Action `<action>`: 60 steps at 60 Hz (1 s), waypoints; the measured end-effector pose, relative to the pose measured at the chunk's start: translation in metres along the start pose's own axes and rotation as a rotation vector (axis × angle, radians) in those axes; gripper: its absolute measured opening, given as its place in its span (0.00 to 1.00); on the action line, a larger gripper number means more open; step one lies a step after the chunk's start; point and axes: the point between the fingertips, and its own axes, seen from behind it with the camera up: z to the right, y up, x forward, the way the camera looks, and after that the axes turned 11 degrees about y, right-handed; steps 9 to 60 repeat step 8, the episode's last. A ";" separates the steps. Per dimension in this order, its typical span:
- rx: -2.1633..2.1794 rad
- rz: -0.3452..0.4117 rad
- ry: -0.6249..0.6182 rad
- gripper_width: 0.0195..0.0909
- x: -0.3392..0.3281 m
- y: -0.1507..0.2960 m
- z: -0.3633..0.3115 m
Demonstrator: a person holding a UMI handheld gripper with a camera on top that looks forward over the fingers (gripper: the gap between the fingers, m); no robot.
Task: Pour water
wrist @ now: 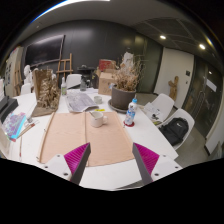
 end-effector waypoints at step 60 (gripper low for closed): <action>0.011 0.000 0.023 0.92 -0.002 0.003 0.001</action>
